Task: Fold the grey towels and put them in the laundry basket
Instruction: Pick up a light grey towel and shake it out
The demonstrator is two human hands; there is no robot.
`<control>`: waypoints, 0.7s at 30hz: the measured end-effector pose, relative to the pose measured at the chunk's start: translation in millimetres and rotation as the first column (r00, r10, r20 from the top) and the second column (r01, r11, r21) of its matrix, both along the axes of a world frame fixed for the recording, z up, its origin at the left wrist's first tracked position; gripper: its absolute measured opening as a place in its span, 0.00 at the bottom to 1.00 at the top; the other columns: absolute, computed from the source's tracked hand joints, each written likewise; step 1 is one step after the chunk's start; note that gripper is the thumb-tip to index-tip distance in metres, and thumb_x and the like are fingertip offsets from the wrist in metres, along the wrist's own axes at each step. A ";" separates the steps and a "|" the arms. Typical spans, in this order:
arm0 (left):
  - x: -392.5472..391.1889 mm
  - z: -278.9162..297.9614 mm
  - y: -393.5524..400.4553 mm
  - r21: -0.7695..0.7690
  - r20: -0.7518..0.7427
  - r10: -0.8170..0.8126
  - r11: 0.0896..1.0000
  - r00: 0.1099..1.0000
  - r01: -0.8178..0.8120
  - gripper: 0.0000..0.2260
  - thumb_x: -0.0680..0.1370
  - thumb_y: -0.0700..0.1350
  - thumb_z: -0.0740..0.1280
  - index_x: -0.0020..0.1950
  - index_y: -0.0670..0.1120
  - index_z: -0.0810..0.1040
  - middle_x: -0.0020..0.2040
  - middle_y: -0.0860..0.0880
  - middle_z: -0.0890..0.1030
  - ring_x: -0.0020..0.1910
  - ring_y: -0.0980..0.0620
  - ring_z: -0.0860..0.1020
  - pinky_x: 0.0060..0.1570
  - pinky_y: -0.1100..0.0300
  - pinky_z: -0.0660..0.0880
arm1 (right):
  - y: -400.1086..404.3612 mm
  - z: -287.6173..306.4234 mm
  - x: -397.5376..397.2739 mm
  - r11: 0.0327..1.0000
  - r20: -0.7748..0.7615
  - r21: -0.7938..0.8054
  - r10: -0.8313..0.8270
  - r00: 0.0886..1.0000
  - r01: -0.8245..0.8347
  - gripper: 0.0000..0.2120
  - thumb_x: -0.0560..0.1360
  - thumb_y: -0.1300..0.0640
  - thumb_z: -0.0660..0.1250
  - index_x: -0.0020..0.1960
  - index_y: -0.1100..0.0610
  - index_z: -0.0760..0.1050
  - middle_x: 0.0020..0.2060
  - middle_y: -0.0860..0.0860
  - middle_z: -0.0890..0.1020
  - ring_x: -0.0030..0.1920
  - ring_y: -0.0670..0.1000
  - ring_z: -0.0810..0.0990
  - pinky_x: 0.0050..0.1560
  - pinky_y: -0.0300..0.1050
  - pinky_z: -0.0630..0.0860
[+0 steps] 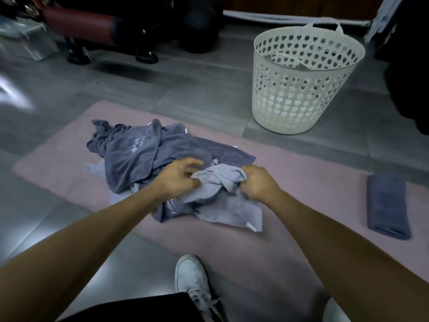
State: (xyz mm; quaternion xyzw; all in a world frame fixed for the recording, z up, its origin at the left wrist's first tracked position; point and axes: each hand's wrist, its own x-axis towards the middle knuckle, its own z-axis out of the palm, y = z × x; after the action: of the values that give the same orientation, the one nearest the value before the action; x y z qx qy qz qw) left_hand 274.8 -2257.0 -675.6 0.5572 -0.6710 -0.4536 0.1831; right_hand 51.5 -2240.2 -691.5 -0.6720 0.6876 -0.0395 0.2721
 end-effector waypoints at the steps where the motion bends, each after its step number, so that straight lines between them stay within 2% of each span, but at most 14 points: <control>1: 6.7 -14.6 -4.7 0.034 0.064 -0.027 0.999 0.998 0.025 0.17 0.72 0.35 0.71 0.59 0.47 0.77 0.51 0.50 0.81 0.49 0.53 0.80 0.55 0.59 0.76 | -1.9 -13.9 -6.6 0.996 -0.047 0.080 -0.029 0.998 0.032 0.09 0.74 0.56 0.61 0.53 0.54 0.74 0.58 0.57 0.79 0.56 0.59 0.77 0.49 0.43 0.71; 2: 13.5 -32.5 -10.1 0.019 0.182 -0.060 0.998 0.982 0.057 0.17 0.73 0.36 0.70 0.60 0.47 0.78 0.52 0.50 0.82 0.49 0.52 0.80 0.55 0.60 0.75 | -2.5 -26.8 -12.2 0.984 -0.061 0.167 -0.056 0.997 0.066 0.14 0.74 0.57 0.62 0.59 0.56 0.73 0.61 0.58 0.76 0.58 0.59 0.76 0.52 0.43 0.72; 4: 26.8 -67.3 -17.7 -0.021 0.437 -0.126 0.989 0.891 0.150 0.15 0.73 0.39 0.69 0.59 0.48 0.80 0.55 0.51 0.83 0.51 0.52 0.80 0.53 0.62 0.74 | -3.4 -45.6 -16.6 0.958 -0.019 0.263 -0.112 0.994 0.113 0.24 0.74 0.58 0.65 0.69 0.59 0.66 0.65 0.58 0.73 0.62 0.58 0.74 0.57 0.44 0.73; 5: 31.5 -83.1 -19.1 -0.010 0.484 -0.151 0.984 0.862 0.178 0.15 0.73 0.41 0.67 0.59 0.48 0.80 0.54 0.51 0.83 0.52 0.50 0.81 0.52 0.60 0.75 | -5.2 -54.2 -15.3 0.956 0.030 0.268 -0.133 0.991 0.120 0.26 0.74 0.58 0.65 0.71 0.59 0.65 0.66 0.58 0.72 0.63 0.57 0.73 0.58 0.44 0.73; 7: 36.9 -112.1 -21.5 0.002 0.486 -0.211 0.971 0.848 0.241 0.16 0.72 0.44 0.64 0.58 0.48 0.81 0.54 0.49 0.83 0.52 0.45 0.81 0.50 0.54 0.77 | -8.3 -70.8 -4.0 0.965 0.132 0.236 -0.148 0.980 0.114 0.23 0.74 0.56 0.67 0.67 0.59 0.69 0.62 0.56 0.74 0.61 0.55 0.74 0.58 0.43 0.72; 9: 36.3 -134.8 -24.7 0.028 0.560 -0.269 0.952 0.784 0.306 0.18 0.73 0.46 0.65 0.64 0.50 0.77 0.60 0.47 0.79 0.58 0.42 0.77 0.52 0.51 0.75 | -11.4 -93.1 12.9 0.978 0.162 0.202 -0.095 0.982 0.061 0.17 0.74 0.54 0.67 0.60 0.60 0.74 0.58 0.55 0.77 0.58 0.55 0.76 0.55 0.44 0.74; 11: 34.9 -159.5 -26.9 0.050 0.709 -0.301 0.923 0.638 0.380 0.27 0.75 0.47 0.66 0.74 0.52 0.65 0.71 0.46 0.68 0.68 0.42 0.67 0.62 0.47 0.71 | -15.7 -119.8 31.2 0.976 0.133 0.216 -0.023 0.991 -0.006 0.19 0.74 0.51 0.67 0.60 0.60 0.74 0.58 0.56 0.77 0.59 0.57 0.76 0.57 0.47 0.74; 13: 33.7 -178.2 -29.7 0.055 0.799 -0.283 0.913 0.531 0.405 0.35 0.77 0.49 0.65 0.79 0.52 0.49 0.77 0.45 0.54 0.74 0.40 0.56 0.70 0.45 0.62 | -20.6 -145.7 51.4 0.969 0.080 0.241 0.036 0.996 -0.055 0.31 0.73 0.44 0.68 0.71 0.56 0.65 0.67 0.55 0.71 0.66 0.57 0.70 0.64 0.50 0.69; 15: 36.6 -198.4 -31.3 0.015 0.819 -0.238 0.918 0.521 0.396 0.41 0.77 0.51 0.65 0.79 0.51 0.39 0.79 0.44 0.47 0.76 0.39 0.50 0.72 0.42 0.55 | -27.0 -169.4 70.8 0.971 0.031 0.228 0.070 0.997 -0.075 0.45 0.68 0.37 0.70 0.76 0.53 0.55 0.72 0.53 0.65 0.70 0.58 0.66 0.67 0.55 0.66; 17: 44.1 -214.1 -32.4 0.004 0.822 -0.242 0.908 0.515 0.419 0.46 0.76 0.54 0.66 0.76 0.53 0.31 0.79 0.47 0.45 0.77 0.40 0.48 0.72 0.40 0.53 | -30.7 -192.3 87.3 0.970 -0.068 0.226 0.106 0.992 -0.088 0.53 0.64 0.35 0.72 0.77 0.54 0.48 0.73 0.55 0.63 0.71 0.59 0.65 0.68 0.58 0.65; 18: 49.2 -219.4 -33.8 0.019 0.828 -0.260 0.899 0.497 0.438 0.48 0.76 0.56 0.67 0.74 0.54 0.27 0.79 0.48 0.44 0.77 0.40 0.47 0.73 0.40 0.52 | -30.3 -202.2 93.0 0.972 -0.150 0.212 0.135 0.979 -0.102 0.53 0.65 0.36 0.73 0.77 0.56 0.48 0.72 0.57 0.64 0.70 0.60 0.66 0.67 0.58 0.66; 19: 53.9 -222.7 -35.1 0.036 0.841 -0.273 0.890 0.468 0.455 0.49 0.76 0.55 0.67 0.72 0.55 0.25 0.80 0.49 0.43 0.77 0.40 0.47 0.73 0.40 0.52 | -29.0 -209.2 96.7 0.976 -0.236 0.179 0.164 0.958 -0.123 0.49 0.68 0.41 0.73 0.77 0.58 0.50 0.71 0.58 0.66 0.68 0.60 0.69 0.66 0.57 0.68; 21: 60.2 -224.8 -40.0 0.042 0.869 -0.258 0.889 0.422 0.456 0.44 0.79 0.51 0.63 0.71 0.57 0.24 0.80 0.49 0.44 0.77 0.39 0.48 0.73 0.40 0.54 | -25.9 -213.2 97.8 0.976 -0.317 0.104 0.213 0.924 -0.190 0.34 0.74 0.51 0.68 0.73 0.60 0.58 0.65 0.58 0.73 0.63 0.58 0.75 0.60 0.52 0.74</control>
State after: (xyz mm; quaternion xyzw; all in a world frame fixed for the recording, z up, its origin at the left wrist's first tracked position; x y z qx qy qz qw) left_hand 335.0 -2297.0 -900.4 0.5287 -0.8166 -0.0764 -0.2186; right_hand 149.3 -2266.1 -904.8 -0.7262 0.6513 0.1248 0.1812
